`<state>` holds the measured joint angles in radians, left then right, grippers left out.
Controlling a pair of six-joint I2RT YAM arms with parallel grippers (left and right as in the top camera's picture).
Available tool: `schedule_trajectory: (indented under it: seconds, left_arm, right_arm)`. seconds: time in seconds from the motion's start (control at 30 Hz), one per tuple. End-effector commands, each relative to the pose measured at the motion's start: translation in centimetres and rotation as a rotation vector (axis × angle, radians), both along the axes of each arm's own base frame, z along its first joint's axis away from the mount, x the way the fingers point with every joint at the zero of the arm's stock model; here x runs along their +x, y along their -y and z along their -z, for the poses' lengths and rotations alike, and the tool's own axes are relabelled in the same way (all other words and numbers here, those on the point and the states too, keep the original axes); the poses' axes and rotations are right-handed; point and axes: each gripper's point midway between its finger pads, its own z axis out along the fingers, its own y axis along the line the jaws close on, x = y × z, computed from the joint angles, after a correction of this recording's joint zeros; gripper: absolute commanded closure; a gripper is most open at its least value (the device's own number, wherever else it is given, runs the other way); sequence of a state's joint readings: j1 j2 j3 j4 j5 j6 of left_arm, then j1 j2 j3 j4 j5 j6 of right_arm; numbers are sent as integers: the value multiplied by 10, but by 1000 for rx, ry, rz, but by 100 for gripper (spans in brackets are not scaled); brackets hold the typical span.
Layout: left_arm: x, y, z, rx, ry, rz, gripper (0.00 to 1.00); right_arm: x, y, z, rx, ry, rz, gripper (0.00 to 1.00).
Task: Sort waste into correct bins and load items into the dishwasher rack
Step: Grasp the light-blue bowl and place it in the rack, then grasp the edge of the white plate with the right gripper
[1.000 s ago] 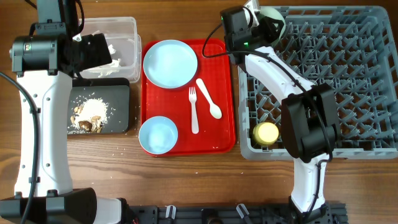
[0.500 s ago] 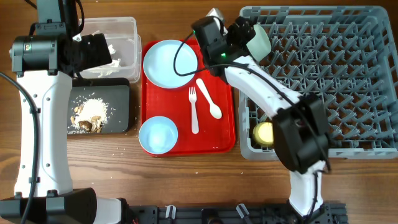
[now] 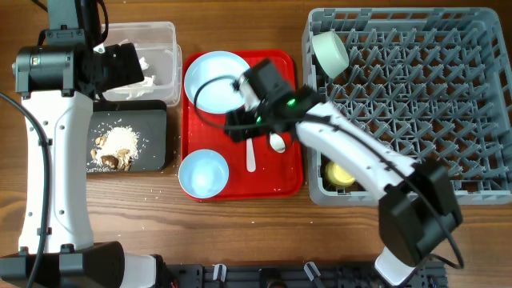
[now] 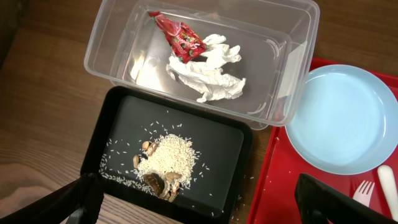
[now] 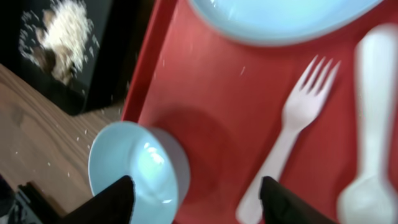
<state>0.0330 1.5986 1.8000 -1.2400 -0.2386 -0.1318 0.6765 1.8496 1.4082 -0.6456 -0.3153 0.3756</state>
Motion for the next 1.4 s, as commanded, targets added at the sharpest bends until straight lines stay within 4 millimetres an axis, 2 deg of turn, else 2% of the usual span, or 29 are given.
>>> schedule_trajectory:
  seconds: [0.0,0.03,0.07,0.13,0.2,0.23,0.3,0.33,0.43,0.5,0.53,0.6,0.63,0.67,0.7,0.73,0.8,0.83,0.9,0.97,1.03,1.1,1.17,1.23,1.37]
  left_arm:
    - [1,-3,-2,11,1,3,0]
    - [1,-3,-2,11,1,3,0]
    - [1,-3,-2,11,1,3,0]
    - [1,-3,-2,11,1,3,0]
    - [1,-3,-1,11,1,3,0]
    - [1,-3,-2,11,1,3,0]
    - [1,-3,-2,11,1,3,0]
    - [1,-3,-2,11,1,3,0]
    - [1,-3,-2,11,1,3,0]
    - [1,-3,-2,11,1,3,0]
    - [1,-3,-2,11,1,3,0]
    - [1,-3,-2,11,1,3,0]
    - [1,-3,-2,11,1,3,0]
    - [1,-3,-2,11,1,3,0]
    - [1,-3,-1,11,1,3,0]
    - [1,-3,-2,11,1,3,0]
    - [1,-3,-2,11,1,3,0]
    - [1,-3,-2,11,1,3,0]
    - [1,-3,-2,11,1,3,0]
    - [1,-3,-2,11,1,3,0]
    - [1,-3,-1,11,1,3,0]
    - [1,-3,-2,11,1,3,0]
    - [1,-3,-2,11,1,3,0]
    - [1,-3,-2,11,1,3,0]
    - [1,-3,-2,11,1,3,0]
  right_arm:
    - [-31,-22,39,-31,-133,-21,39]
    - [-38,-24,52,-55,-163,-35,39]
    - [-44,-27,64,-63,-201,-50,44]
    - [-46,-31,74,-74,-244,-58,54]
    - [-47,-32,83,-91,-263,-63,60]
    - [-48,-31,85,-95,-271,-63,68]
    - [-45,-31,82,-94,-272,-54,91]
    - [-41,-30,78,-91,-268,-49,96]
    - [-21,-21,61,-117,-223,-6,96]
    - [1,0,30,-156,-150,46,96]
    - [17,20,5,-195,-86,98,96]
    - [46,81,-49,-317,80,257,96]
    - [58,138,-93,-453,242,406,96]
    - [58,171,-121,-530,336,507,96]
    - [53,210,-160,-622,459,642,96]
    - [44,237,-190,-680,553,747,96]
    - [23,279,-228,-777,673,931,96]
    - [16,297,-236,-895,726,972,96]
    - [21,300,-221,-1016,744,944,96]
    - [29,299,-193,-1164,730,860,96]
    - [40,295,-151,-1319,681,741,96]
    - [50,289,-122,-1427,623,605,96]
    - [57,284,-102,-1496,581,498,96]
    - [64,280,-85,-1515,568,469,96]
    - [77,280,-71,-1529,557,446,96]
